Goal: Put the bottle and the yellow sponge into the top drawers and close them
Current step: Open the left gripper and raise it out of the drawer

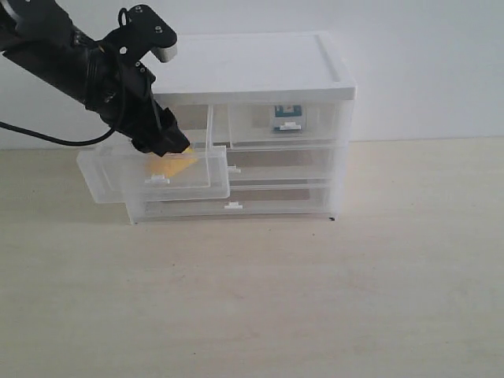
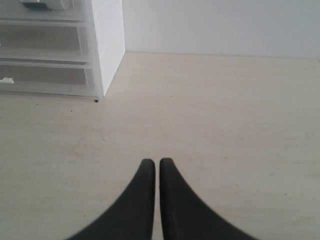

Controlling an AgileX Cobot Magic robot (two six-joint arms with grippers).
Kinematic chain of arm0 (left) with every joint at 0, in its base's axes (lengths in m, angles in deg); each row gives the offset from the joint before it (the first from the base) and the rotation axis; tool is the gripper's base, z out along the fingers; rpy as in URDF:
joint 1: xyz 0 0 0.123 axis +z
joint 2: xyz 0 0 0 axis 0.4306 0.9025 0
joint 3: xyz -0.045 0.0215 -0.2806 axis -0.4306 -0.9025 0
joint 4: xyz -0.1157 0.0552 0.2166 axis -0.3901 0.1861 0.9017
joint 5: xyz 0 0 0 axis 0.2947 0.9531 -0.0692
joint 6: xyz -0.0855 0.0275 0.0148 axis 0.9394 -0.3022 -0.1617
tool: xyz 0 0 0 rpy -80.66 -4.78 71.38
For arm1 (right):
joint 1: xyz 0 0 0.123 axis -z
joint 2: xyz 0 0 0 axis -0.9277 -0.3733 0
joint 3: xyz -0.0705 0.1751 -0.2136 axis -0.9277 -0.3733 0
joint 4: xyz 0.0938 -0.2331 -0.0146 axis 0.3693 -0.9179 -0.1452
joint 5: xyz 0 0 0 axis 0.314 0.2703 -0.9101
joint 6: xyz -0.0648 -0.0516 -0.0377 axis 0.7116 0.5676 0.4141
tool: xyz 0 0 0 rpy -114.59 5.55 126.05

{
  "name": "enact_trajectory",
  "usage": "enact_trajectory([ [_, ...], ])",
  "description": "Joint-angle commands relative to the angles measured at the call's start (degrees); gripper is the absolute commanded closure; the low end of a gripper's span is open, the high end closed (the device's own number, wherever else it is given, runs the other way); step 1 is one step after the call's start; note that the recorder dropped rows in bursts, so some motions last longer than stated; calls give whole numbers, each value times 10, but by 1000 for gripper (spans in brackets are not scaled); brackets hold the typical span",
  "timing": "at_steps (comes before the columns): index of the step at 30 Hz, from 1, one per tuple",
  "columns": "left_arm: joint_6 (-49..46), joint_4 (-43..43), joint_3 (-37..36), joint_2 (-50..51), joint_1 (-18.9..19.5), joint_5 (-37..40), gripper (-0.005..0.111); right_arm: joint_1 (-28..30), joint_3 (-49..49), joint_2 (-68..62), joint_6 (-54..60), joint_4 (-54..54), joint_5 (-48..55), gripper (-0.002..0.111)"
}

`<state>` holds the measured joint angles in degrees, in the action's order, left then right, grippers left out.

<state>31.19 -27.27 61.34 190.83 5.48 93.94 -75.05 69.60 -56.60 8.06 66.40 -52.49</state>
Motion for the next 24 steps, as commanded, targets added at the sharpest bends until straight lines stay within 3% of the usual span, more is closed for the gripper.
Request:
enact_trajectory([
  [1, 11, -4, 5, -6, 2, -15, 43, 1, 1, 3, 1, 1, -5, 107],
  [9, 65, 14, 5, -98, 2, -3, 47, 1, 1, 3, 1, 1, -6, 107],
  [11, 81, 22, 5, -117, 2, 40, 62, 1, 1, 3, 1, 1, -6, 107],
  [14, 84, 28, 5, -132, 2, 153, 102, 1, 1, 3, 1, 1, -6, 107],
  [17, 97, 28, -5, -135, 2, 202, 103, 1, 1, 3, 1, 1, -6, 107],
  [24, 131, 21, -133, -208, 0, 161, 103, 1, 1, 3, 1, 1, -6, 107],
])
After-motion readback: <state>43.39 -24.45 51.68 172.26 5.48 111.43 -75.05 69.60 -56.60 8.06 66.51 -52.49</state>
